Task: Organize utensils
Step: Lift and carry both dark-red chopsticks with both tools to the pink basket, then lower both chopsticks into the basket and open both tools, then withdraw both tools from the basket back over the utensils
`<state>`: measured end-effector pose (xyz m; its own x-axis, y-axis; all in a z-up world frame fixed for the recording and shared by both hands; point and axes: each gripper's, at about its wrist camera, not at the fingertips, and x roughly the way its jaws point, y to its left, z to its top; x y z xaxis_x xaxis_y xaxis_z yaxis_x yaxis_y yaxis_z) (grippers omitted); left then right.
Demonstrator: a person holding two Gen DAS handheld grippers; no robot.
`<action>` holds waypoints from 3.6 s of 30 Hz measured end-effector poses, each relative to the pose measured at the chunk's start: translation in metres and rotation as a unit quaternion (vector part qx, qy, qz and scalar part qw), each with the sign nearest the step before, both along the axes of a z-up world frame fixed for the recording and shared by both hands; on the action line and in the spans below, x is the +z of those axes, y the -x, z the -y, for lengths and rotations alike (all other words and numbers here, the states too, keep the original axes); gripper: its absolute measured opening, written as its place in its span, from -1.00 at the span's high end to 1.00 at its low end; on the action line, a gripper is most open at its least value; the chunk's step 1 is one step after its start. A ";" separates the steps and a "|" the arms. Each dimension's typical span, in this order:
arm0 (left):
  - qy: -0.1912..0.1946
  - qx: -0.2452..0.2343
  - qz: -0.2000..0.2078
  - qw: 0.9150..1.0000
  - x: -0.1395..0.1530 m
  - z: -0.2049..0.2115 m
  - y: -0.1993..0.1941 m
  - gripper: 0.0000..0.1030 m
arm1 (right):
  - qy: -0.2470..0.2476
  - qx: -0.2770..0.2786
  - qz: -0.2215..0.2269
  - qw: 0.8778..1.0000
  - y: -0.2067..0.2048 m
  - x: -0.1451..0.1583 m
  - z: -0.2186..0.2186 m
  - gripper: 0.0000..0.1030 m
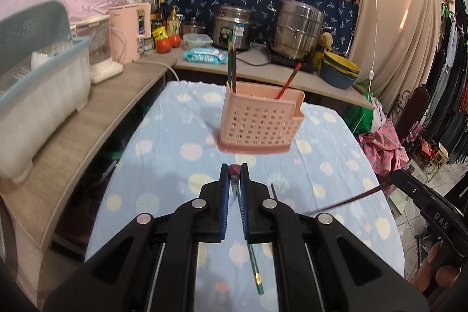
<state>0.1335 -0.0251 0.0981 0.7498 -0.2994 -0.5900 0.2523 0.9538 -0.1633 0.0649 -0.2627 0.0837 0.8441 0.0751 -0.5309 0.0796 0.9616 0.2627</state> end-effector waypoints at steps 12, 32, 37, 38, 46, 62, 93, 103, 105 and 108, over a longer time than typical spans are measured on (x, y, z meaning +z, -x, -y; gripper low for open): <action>0.003 -0.010 0.053 0.999 0.047 0.023 -0.039 0.86 | -0.010 -0.010 0.046 0.999 -0.044 0.039 0.024 0.86; 0.026 -0.001 0.193 0.981 0.157 0.062 -0.125 0.86 | -0.052 -0.029 0.156 0.986 -0.165 0.124 0.048 0.86; 0.015 0.009 0.184 0.983 0.146 0.065 -0.154 0.86 | -0.050 -0.027 0.163 0.985 -0.195 0.120 0.047 0.86; 0.012 0.009 0.179 0.984 0.142 0.066 -0.158 0.86 | -0.050 -0.026 0.160 0.985 -0.201 0.116 0.046 0.86; -0.004 0.009 0.114 0.993 0.083 0.070 -0.186 0.86 | -0.055 -0.017 0.090 0.994 -0.238 0.062 0.045 0.86; -0.019 0.014 0.068 0.997 0.042 0.072 -0.204 0.86 | -0.042 -0.016 0.041 0.998 -0.258 0.024 0.036 0.80; -0.018 0.039 0.058 0.997 0.039 0.039 -0.114 0.01 | -0.002 0.001 0.051 0.999 -0.142 0.035 0.004 0.15; -0.026 0.029 -0.003 0.999 -0.013 0.031 -0.069 -0.02 | -0.003 0.003 -0.012 1.000 -0.085 -0.018 -0.008 0.15; -0.032 0.025 -0.014 0.999 -0.025 0.031 -0.060 -0.02 | 0.007 0.003 -0.026 1.000 -0.073 -0.030 -0.012 0.15; -0.038 0.023 -0.036 0.998 -0.045 0.029 -0.047 -0.02 | 0.011 0.005 -0.048 0.999 -0.058 -0.048 -0.016 0.15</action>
<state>0.1805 -0.0545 0.0536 0.7170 -0.2176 -0.6622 0.1986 0.9744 -0.1050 0.1233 -0.2464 0.0361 0.7888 0.0705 -0.6107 0.0937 0.9680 0.2329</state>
